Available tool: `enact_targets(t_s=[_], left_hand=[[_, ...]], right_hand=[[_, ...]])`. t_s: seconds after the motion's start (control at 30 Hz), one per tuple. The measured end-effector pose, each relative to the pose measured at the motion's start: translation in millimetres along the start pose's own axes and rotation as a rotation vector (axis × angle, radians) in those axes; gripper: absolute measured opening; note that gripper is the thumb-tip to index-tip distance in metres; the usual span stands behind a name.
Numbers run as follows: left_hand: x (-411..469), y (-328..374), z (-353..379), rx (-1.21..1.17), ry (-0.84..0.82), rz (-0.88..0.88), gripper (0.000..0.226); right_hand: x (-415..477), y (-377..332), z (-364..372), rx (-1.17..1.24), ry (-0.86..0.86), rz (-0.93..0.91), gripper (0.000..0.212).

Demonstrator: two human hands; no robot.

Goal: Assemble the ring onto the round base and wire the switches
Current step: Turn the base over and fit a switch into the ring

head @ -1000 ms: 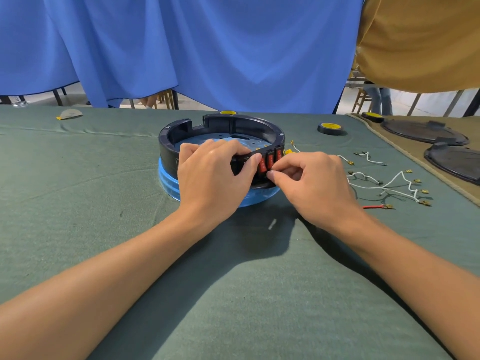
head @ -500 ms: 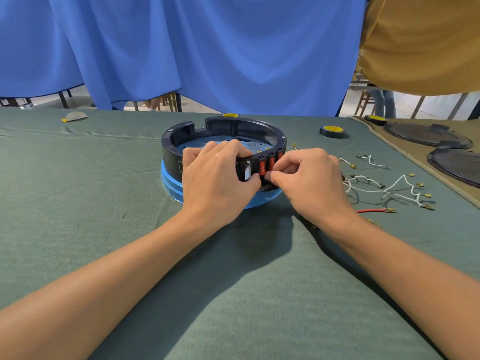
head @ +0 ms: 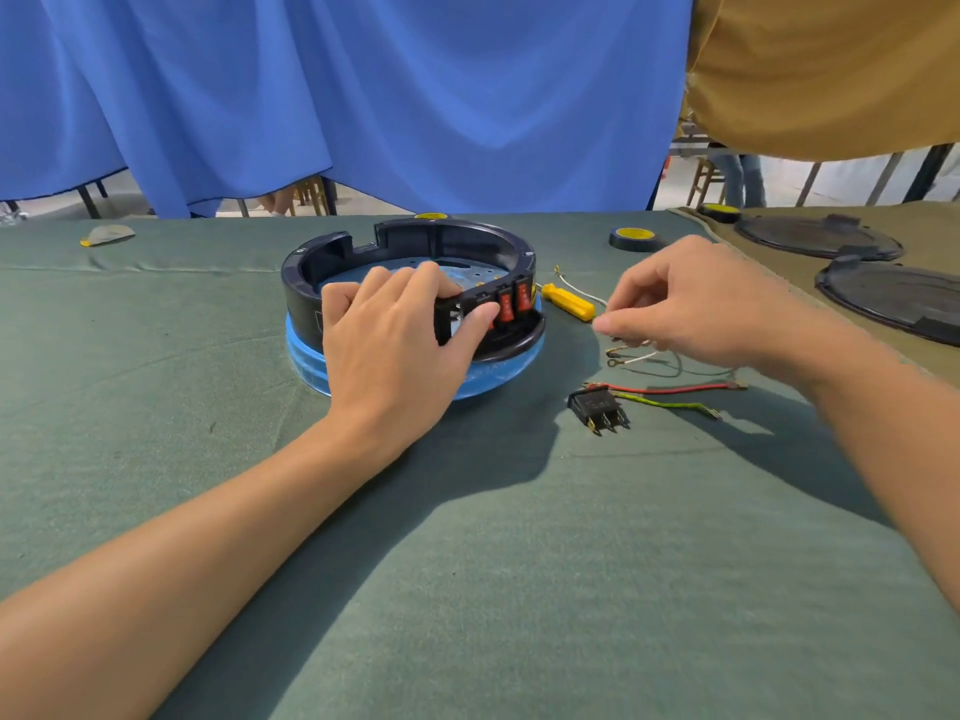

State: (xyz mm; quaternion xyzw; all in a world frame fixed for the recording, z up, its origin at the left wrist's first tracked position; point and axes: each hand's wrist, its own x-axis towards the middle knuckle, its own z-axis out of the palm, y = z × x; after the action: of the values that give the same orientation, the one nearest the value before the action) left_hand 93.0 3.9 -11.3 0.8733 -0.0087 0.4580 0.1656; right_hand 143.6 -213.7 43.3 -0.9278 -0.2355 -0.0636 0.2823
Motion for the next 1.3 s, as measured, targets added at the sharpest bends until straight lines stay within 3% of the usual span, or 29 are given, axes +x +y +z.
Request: enact_targets(t_s=[0.13,0.33,0.53,0.73,0.97,1.23,1.3], left_hand=[[2,1,1,-0.002,0.007,-0.023,0.03],[-1,-3,0,-0.009,0.007,0.023,0.027],[-3,-7,-2,-0.02,-0.012,0.056,0.026],[-5,-4,-4,-0.01,0.008,0.081,0.027],[-10,0,-7,-0.066,0.072,0.317,0.015],[-9,-6,-7,-0.113,0.036,0.405,0.019],[-9,-6,-6,-0.116,0.038,0.411,0.019]], right_hand=[[-3,4,-2,-0.016,-0.186,0.012,0.023],[-7,-8,17,-0.309,-0.309,-0.005,0.049],[-9,-18,24,-0.288,-0.227,-0.082,0.027],[-10,-28,30,0.176,0.046,-0.184,0.02],[-14,-33,47,0.325,0.179,-0.309,0.031],[-15,-37,52,0.387,0.295,-0.301,0.043],[-15,-38,53,0.398,0.342,-0.283,0.036]])
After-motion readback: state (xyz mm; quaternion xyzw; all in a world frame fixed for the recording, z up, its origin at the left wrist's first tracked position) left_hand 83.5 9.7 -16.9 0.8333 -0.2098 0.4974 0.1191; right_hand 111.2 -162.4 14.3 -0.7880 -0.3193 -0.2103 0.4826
